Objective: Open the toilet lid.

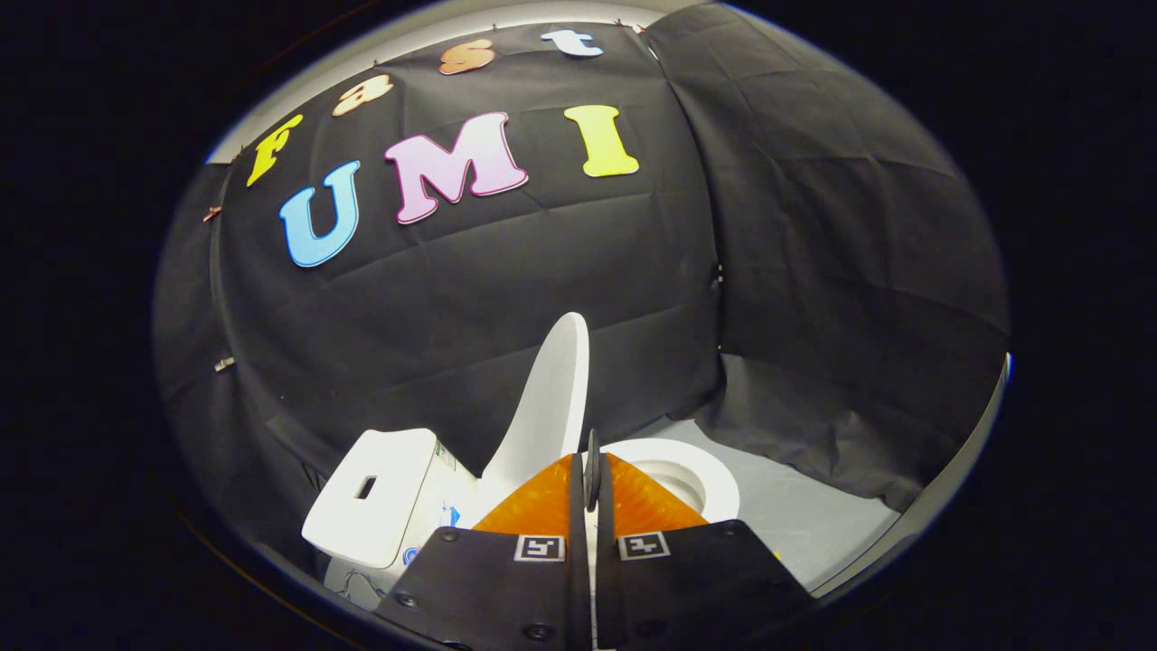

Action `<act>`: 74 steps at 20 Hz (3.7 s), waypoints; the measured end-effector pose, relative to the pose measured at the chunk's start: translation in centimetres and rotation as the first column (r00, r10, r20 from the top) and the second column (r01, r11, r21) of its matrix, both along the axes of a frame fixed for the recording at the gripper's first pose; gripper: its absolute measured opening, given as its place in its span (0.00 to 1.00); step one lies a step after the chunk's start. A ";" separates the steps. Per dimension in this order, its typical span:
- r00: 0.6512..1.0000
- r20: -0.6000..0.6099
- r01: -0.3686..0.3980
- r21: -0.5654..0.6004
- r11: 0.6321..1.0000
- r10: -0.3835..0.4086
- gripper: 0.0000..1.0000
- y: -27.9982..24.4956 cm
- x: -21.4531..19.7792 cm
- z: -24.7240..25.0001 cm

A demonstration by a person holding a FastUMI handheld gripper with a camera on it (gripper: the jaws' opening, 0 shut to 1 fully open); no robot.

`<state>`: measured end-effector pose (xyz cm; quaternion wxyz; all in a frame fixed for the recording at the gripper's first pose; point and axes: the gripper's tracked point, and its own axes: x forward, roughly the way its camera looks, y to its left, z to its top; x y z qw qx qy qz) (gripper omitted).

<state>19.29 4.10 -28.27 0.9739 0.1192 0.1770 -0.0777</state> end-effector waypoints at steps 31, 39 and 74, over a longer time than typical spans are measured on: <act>0.933 0.108 -0.297 -0.306 0.905 0.343 0.12 28.8 -1.4 5.7; 0.923 0.071 -0.318 -0.410 0.855 0.377 0.12 31.3 -1.5 5.5; 0.904 0.292 -0.255 -0.218 0.942 0.313 0.98 14.4 -10.3 24.4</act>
